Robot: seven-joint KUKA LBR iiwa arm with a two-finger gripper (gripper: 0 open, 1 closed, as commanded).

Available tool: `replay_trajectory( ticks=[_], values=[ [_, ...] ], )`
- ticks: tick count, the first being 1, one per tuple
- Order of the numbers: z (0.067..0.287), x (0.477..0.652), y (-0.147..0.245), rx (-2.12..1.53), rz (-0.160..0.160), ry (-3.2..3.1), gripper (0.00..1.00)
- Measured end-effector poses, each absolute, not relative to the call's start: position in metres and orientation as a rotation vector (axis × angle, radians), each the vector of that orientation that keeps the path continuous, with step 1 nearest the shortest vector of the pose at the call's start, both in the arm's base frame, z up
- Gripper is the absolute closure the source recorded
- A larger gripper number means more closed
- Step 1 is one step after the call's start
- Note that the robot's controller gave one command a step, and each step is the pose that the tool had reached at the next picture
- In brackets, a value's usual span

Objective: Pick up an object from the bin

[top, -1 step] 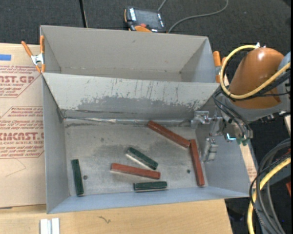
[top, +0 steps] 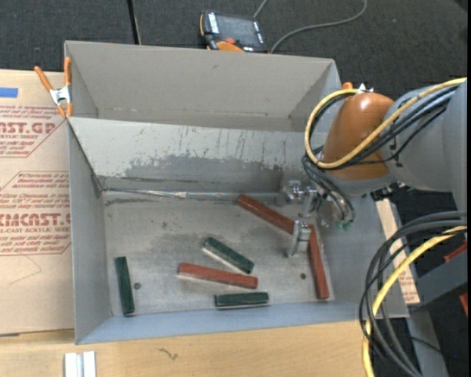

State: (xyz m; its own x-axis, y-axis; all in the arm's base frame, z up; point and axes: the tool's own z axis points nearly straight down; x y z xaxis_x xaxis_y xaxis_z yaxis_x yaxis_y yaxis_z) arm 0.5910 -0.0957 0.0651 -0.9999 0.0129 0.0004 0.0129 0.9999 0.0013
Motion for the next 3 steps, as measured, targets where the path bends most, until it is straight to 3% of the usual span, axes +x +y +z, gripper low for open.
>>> replay_trajectory(
  ticks=[1,2,3],
  values=[
    [0.070,0.591,-0.096,-0.021,0.001,-3.145,1.00],
    [0.198,0.560,-0.080,-0.119,0.000,-3.148,1.00],
    [0.258,0.541,-0.097,0.439,0.003,-3.116,1.00]
  ],
)
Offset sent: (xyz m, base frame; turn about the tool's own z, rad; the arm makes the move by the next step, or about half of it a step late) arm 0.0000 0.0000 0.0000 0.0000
